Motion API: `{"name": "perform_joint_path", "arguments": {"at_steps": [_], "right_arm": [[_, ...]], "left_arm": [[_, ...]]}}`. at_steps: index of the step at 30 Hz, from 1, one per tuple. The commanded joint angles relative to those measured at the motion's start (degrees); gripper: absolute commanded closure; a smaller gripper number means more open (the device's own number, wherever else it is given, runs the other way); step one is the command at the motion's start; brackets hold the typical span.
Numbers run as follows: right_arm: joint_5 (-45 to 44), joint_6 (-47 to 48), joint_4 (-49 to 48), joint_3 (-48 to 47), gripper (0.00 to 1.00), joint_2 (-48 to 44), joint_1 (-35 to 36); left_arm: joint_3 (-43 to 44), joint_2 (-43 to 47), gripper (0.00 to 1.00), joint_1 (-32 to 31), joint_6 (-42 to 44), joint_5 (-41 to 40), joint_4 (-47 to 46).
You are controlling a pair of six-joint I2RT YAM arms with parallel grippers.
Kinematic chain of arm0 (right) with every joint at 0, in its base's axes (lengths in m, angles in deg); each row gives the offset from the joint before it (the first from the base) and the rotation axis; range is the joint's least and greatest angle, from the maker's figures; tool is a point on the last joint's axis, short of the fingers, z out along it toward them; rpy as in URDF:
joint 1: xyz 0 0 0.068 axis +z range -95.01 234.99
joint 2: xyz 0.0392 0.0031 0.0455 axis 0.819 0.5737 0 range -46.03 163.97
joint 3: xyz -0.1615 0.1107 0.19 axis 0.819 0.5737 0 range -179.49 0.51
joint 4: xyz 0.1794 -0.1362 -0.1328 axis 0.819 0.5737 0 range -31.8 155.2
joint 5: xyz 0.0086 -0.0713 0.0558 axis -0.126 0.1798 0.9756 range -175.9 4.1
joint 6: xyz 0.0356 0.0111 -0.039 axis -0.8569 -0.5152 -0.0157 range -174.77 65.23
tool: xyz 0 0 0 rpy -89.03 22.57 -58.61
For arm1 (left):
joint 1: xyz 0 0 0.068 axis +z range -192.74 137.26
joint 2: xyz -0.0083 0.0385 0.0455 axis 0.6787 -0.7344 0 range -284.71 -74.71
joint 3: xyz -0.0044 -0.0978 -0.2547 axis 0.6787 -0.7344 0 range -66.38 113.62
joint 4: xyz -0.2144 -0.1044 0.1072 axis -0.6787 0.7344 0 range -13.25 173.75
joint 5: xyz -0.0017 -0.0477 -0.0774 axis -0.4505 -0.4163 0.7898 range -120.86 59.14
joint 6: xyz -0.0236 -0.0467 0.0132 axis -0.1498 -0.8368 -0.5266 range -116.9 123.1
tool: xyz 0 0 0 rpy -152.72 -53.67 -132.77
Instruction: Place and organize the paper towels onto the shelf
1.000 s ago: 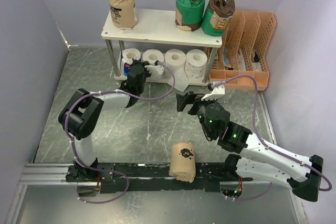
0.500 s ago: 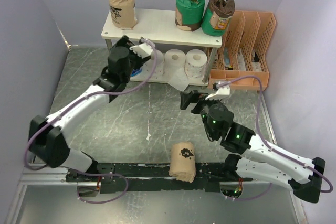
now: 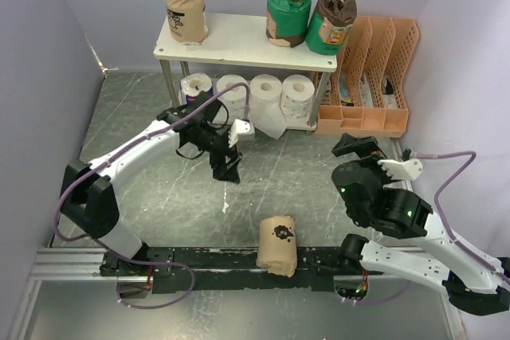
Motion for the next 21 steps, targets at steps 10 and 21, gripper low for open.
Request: {"name": "perform_joint_path", "arguments": {"at_steps": [10, 21], "right_arm": [[-4.2, 8.5, -6.4, 10.5, 0.00, -14.7, 0.0], [-3.6, 1.9, 4.4, 8.0, 0.00, -14.8, 0.0]], "left_arm": [[9.1, -15.7, 0.01, -9.3, 2.0, 24.4, 12.2], [2.8, -16.5, 0.00, -18.6, -6.6, 20.4, 0.5]]}}
